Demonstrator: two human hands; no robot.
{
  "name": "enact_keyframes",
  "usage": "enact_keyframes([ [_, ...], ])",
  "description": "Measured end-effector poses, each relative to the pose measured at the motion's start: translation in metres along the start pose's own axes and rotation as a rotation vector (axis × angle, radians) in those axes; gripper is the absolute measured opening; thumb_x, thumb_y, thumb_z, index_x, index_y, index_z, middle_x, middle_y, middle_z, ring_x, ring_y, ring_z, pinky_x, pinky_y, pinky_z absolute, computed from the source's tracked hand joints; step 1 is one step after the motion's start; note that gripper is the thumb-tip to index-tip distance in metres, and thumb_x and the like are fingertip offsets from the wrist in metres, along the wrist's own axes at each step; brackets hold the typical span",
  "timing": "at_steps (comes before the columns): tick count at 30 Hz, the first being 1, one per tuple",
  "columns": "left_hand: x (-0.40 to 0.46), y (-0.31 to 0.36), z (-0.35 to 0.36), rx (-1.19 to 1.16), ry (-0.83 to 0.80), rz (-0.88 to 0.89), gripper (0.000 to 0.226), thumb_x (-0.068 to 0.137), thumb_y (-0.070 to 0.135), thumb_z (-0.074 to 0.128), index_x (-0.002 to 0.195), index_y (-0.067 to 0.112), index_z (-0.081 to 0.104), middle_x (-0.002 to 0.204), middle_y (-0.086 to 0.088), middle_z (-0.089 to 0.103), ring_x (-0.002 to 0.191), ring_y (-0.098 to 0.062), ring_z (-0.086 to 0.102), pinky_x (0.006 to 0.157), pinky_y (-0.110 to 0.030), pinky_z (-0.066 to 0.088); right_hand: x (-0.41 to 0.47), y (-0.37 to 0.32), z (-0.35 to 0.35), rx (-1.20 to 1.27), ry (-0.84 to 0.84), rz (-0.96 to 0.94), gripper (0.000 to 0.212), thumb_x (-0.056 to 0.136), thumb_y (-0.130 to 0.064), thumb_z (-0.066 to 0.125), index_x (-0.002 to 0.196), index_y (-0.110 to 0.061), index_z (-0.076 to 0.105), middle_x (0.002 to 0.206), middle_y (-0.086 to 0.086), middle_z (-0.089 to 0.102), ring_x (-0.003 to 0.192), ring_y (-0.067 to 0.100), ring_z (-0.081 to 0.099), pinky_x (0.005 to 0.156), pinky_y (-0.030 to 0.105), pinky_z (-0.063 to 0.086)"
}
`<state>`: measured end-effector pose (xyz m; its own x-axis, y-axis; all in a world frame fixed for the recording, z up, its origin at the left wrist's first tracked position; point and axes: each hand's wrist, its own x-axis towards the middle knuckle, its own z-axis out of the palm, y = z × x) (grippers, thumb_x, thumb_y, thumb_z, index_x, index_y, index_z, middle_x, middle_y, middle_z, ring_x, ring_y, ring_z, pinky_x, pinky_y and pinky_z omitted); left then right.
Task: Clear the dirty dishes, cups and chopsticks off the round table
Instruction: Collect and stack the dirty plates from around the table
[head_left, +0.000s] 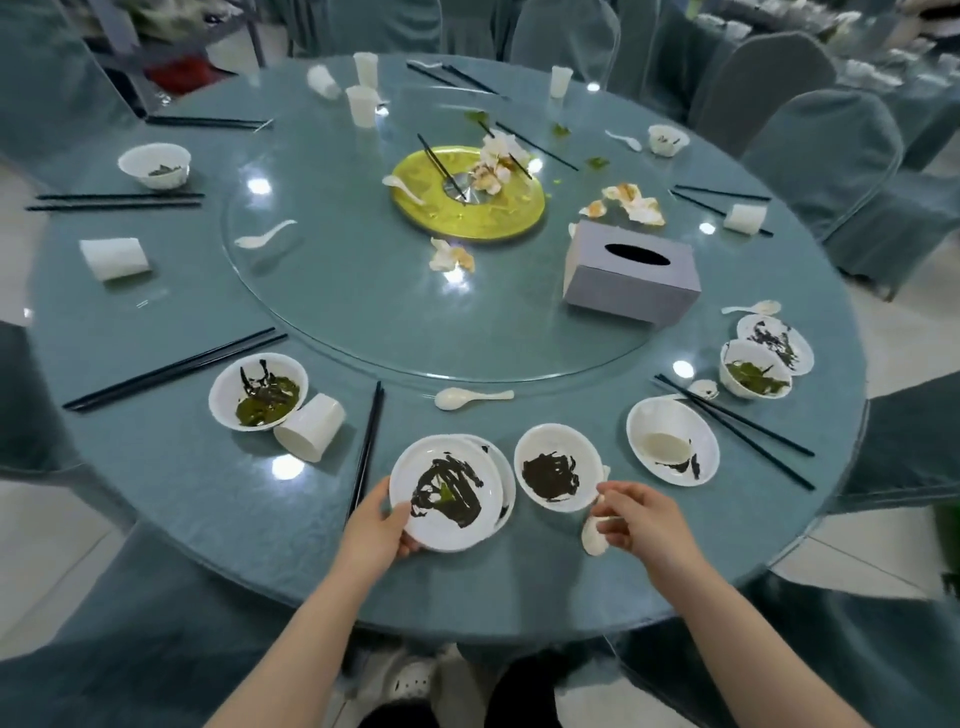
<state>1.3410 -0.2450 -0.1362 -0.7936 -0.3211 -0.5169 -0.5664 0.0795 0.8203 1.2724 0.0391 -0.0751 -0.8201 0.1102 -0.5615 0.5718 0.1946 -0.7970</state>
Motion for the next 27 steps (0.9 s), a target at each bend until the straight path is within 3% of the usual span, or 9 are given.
enact_keyframes([
  [3, 0.004, -0.002, 0.003, 0.13, 0.02, 0.034, 0.03, 0.093, 0.019, 0.05, 0.116, 0.038, 0.053, 0.069, 0.001, 0.069, 0.053, -0.014, 0.064, 0.05, -0.026, 0.05, 0.012, -0.008, -0.001, -0.022, -0.02, 0.002, 0.012, 0.092, -0.005, 0.053, 0.096, -0.007, 0.064, 0.074, 0.01, 0.066, 0.055, 0.015, 0.054, 0.054, 0.023, 0.047],
  [5, 0.005, 0.001, 0.006, 0.254, -0.009, 0.065, 0.025, 0.091, 0.026, 0.052, 0.11, 0.042, 0.053, 0.071, 0.004, 0.068, 0.06, -0.016, 0.066, 0.06, -0.033, 0.056, 0.016, -0.01, -0.001, -0.043, -0.034, -0.006, 0.012, 0.093, -0.005, 0.052, 0.097, -0.008, 0.063, 0.076, 0.011, 0.066, 0.056, 0.015, 0.054, 0.056, 0.023, 0.047],
  [9, 0.01, 0.006, 0.015, 0.356, 0.062, 0.041, 0.017, 0.086, 0.031, 0.057, 0.101, 0.036, 0.051, 0.085, 0.008, 0.067, 0.073, -0.019, 0.068, 0.073, -0.035, 0.055, 0.021, -0.012, -0.009, -0.088, -0.038, -0.006, 0.011, 0.092, -0.007, 0.054, 0.096, -0.011, 0.064, 0.08, 0.01, 0.068, 0.059, 0.015, 0.056, 0.06, 0.025, 0.048],
  [13, 0.022, 0.011, 0.018, 0.246, 0.101, -0.094, 0.007, 0.086, 0.019, 0.055, 0.091, 0.015, 0.051, 0.073, -0.004, 0.069, 0.049, -0.015, 0.065, 0.065, -0.033, 0.054, 0.023, -0.013, -0.019, -0.106, -0.012, -0.019, 0.009, 0.092, -0.008, 0.055, 0.093, -0.012, 0.063, 0.081, 0.01, 0.067, 0.061, 0.016, 0.055, 0.059, 0.025, 0.046],
  [17, 0.028, 0.019, 0.008, 0.152, 0.117, -0.099, 0.001, 0.088, 0.012, 0.044, 0.088, 0.013, 0.043, 0.054, -0.007, 0.064, 0.041, -0.02, 0.059, 0.058, -0.037, 0.053, 0.024, -0.01, -0.028, -0.148, 0.026, -0.029, 0.012, 0.091, -0.006, 0.055, 0.094, -0.014, 0.063, 0.082, 0.01, 0.068, 0.062, 0.016, 0.058, 0.061, 0.026, 0.048],
  [22, 0.028, 0.035, -0.013, 0.008, 0.218, -0.035, 0.01, 0.089, 0.007, 0.043, 0.099, 0.009, 0.044, 0.062, -0.014, 0.063, 0.044, -0.021, 0.058, 0.043, -0.03, 0.048, 0.026, -0.001, -0.037, -0.204, 0.191, -0.107, 0.008, 0.088, -0.009, 0.059, 0.095, -0.013, 0.058, 0.087, 0.009, 0.066, 0.068, 0.021, 0.062, 0.066, 0.034, 0.05],
  [27, 0.031, 0.062, -0.014, -0.114, 0.239, 0.057, 0.025, 0.088, 0.001, 0.039, 0.111, 0.009, 0.044, 0.069, -0.018, 0.061, 0.045, -0.024, 0.054, 0.039, -0.027, 0.048, 0.037, 0.003, -0.063, -0.462, 0.403, -0.268, 0.026, 0.087, -0.02, 0.062, 0.11, -0.018, 0.05, 0.083, -0.001, 0.056, 0.074, 0.018, 0.057, 0.064, 0.036, 0.047],
])
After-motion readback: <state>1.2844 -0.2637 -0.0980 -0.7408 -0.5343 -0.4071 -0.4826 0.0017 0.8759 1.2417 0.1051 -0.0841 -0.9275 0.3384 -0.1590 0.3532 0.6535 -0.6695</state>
